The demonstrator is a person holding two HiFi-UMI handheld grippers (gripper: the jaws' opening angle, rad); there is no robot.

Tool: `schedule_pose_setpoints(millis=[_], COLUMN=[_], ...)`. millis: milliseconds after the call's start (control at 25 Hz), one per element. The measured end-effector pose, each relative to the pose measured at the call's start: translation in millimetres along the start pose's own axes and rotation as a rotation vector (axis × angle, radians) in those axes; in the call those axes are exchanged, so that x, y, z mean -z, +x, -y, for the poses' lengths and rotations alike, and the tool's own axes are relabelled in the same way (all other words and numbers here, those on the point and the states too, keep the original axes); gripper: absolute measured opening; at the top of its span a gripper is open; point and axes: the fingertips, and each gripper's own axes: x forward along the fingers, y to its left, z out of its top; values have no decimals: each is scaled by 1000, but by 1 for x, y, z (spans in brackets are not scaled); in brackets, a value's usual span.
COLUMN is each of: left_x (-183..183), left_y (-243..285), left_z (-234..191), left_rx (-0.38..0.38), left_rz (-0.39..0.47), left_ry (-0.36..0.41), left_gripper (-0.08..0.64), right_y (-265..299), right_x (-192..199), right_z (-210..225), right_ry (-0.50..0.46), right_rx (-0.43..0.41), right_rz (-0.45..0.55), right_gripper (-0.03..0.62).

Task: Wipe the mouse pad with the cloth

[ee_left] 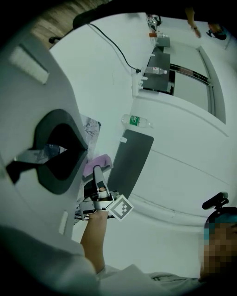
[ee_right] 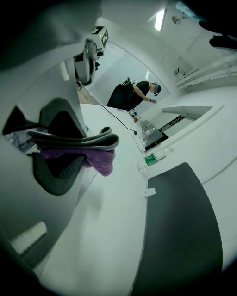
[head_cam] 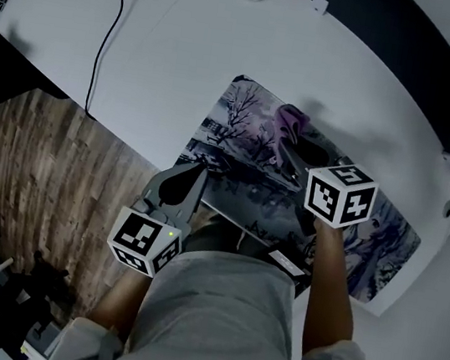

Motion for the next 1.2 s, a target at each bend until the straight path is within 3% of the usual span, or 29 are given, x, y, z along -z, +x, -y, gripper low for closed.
schedule_pose_setpoints(millis=[800,1200], left_x=[40,67], left_y=[76,97], left_z=[256,350], left_rx=[335,433], left_rz=[-104,-149], left_ry=[239,298], left_gripper=[14,14], right_y=[-253,-363], right_x=[163,253], right_z=[130,203], right_ry=[256,399], right_rx=[247,407], right_rz=[161,190], right_gripper=[97,97])
